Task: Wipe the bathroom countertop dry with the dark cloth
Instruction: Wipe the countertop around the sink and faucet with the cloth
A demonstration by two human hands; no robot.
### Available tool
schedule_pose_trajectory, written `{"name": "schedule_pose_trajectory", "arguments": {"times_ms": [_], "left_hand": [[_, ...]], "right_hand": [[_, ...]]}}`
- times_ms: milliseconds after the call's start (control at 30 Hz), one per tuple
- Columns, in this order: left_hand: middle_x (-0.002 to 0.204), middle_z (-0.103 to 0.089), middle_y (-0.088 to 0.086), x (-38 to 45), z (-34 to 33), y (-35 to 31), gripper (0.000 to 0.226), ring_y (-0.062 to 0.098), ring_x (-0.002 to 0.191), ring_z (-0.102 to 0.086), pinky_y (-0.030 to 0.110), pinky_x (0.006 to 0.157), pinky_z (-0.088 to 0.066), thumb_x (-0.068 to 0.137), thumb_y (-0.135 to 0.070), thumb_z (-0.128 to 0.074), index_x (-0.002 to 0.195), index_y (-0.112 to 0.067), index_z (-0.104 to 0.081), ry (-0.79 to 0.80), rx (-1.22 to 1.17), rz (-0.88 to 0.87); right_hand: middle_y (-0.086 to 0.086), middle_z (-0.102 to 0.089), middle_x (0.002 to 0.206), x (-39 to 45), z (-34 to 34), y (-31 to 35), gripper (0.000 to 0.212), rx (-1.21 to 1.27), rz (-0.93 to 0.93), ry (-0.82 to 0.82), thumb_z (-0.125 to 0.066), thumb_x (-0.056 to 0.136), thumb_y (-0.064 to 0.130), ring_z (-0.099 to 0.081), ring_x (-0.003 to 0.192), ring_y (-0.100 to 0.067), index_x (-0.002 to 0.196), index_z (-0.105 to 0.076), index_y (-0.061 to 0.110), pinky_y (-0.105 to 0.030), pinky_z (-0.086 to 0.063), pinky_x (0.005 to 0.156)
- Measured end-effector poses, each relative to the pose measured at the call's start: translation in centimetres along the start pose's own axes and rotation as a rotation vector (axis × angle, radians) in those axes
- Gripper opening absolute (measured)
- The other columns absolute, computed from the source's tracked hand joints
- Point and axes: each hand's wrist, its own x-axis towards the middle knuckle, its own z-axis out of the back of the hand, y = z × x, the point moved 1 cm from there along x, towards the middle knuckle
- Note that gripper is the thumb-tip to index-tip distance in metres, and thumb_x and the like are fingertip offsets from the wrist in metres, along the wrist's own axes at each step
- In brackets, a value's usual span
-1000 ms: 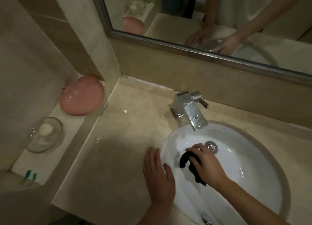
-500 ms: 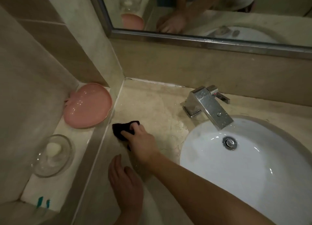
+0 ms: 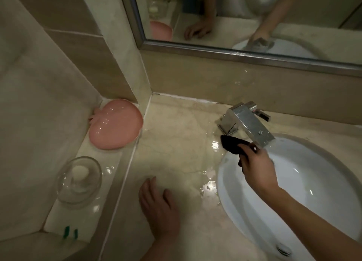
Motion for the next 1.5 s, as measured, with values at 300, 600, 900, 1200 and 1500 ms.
{"name": "schedule_pose_trajectory", "arguments": {"times_ms": [300,600,900,1200,1500], "left_hand": [[0.145,-0.052,-0.006,-0.7,5.7,2.0,0.058,0.013,0.134,-0.047,0.036,0.112,-0.039,0.096,-0.049,-0.027,0.142,-0.023,-0.053,0.051,-0.304,0.254],[0.162,-0.029,0.002,-2.0,7.0,5.5,0.060,0.018,0.150,-0.023,0.036,0.123,-0.019,0.106,-0.048,-0.029,0.156,-0.015,-0.030,0.156,-0.253,0.285],[0.164,-0.020,0.004,-2.6,6.6,5.6,0.066,0.021,0.150,-0.020,0.040,0.123,-0.021,0.101,-0.045,-0.033,0.157,-0.011,-0.026,0.222,-0.125,0.199],[0.157,-0.035,0.019,-0.5,9.9,5.8,0.068,0.032,0.148,-0.029,0.044,0.123,-0.024,0.103,-0.047,-0.022,0.149,0.001,-0.037,0.442,-0.165,0.163],[0.160,-0.031,0.000,-8.3,9.9,4.3,0.058,0.012,0.145,-0.029,0.035,0.123,-0.022,0.104,-0.053,-0.029,0.152,-0.020,-0.038,0.527,-0.189,0.090]], "right_hand": [[0.006,-0.045,0.123,-6.6,-6.4,15.9,0.052,0.298,0.197,0.050,-0.058,0.095,0.012,-0.048,0.083,0.002,0.142,-0.052,0.034,-0.022,-0.041,0.072],[-0.010,-0.062,0.114,-11.8,-14.0,17.1,0.059,-0.053,0.500,0.298,-0.086,0.061,0.029,-0.064,0.088,-0.025,0.117,-0.071,0.025,-0.024,-0.048,0.049],[-0.009,-0.050,0.122,-9.0,-4.1,3.1,0.053,-0.130,0.088,0.098,-0.075,0.079,0.015,-0.057,0.104,-0.034,0.129,-0.061,0.022,-0.039,-0.055,0.059],[-0.010,-0.054,0.123,-16.9,-8.1,14.3,0.057,0.180,0.260,0.107,-0.074,0.079,0.016,-0.059,0.104,-0.029,0.134,-0.059,0.025,-0.032,-0.054,0.066],[-0.009,-0.060,0.115,-19.6,-9.4,10.0,0.062,-0.117,0.381,0.238,-0.087,0.059,0.023,-0.063,0.090,-0.028,0.118,-0.068,0.027,-0.027,-0.049,0.047]]}}
